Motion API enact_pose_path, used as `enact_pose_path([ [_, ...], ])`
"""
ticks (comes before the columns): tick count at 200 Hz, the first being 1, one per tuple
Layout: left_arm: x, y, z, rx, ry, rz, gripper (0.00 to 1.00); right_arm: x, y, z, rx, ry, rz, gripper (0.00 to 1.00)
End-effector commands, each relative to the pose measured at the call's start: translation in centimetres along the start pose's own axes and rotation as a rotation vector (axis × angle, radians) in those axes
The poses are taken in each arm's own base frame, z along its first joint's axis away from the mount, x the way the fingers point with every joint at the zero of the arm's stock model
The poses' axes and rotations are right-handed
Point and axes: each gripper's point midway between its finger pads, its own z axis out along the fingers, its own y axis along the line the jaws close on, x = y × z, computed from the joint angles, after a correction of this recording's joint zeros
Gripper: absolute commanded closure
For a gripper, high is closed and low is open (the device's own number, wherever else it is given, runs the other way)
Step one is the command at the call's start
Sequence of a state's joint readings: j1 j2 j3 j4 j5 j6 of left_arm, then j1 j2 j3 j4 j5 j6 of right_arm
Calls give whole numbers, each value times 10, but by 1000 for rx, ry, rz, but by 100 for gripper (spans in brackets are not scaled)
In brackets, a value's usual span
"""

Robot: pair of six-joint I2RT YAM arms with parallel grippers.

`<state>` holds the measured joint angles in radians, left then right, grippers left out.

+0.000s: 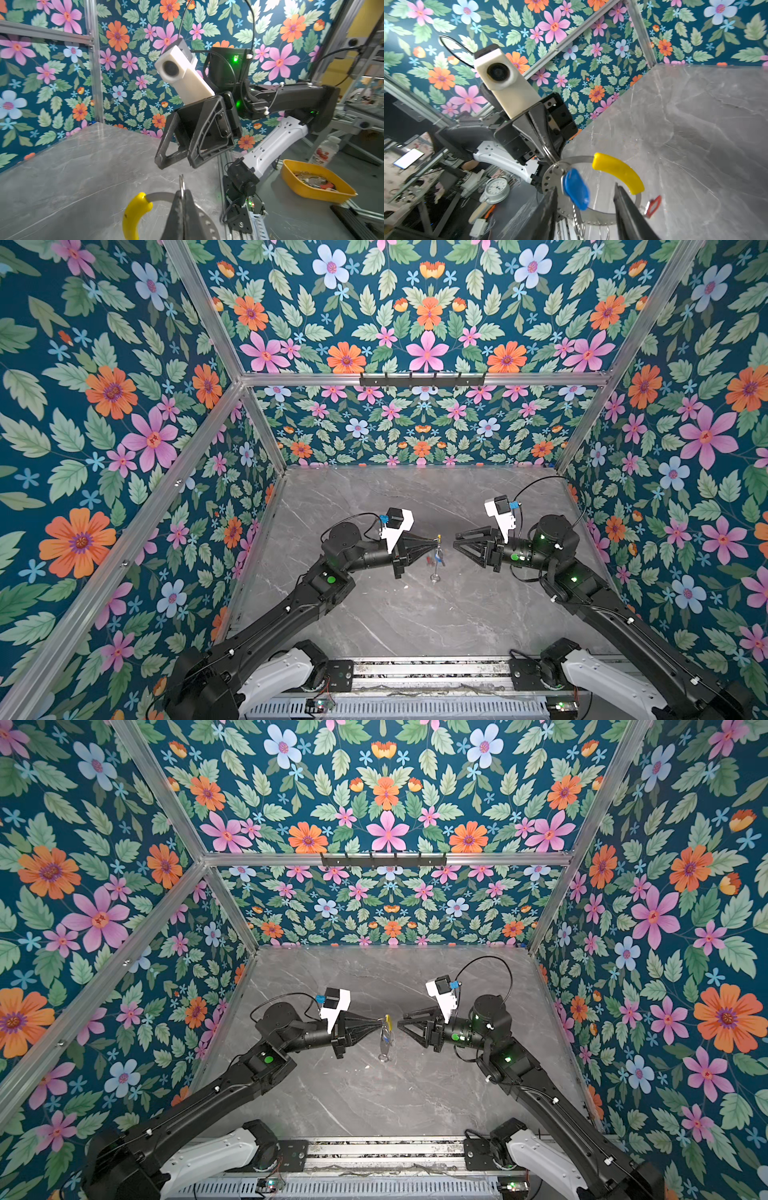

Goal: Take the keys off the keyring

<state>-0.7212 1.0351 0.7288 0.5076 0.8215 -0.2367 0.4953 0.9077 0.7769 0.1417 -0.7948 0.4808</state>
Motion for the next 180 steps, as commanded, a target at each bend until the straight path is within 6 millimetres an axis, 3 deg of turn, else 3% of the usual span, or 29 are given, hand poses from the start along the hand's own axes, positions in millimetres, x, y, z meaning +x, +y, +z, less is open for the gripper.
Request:
enact_pose_path([
  [1,-17,-23,0,128,-62,48,100,-13,22,-1,-104,-38,-24,56],
  [114,-23,-24,4,182,-118,38,100,-13,56,3,-296,-1,-30,71],
  [180,-24,-23,4,176,-138,19,100,-9,60,10,-291,14,-38,81],
])
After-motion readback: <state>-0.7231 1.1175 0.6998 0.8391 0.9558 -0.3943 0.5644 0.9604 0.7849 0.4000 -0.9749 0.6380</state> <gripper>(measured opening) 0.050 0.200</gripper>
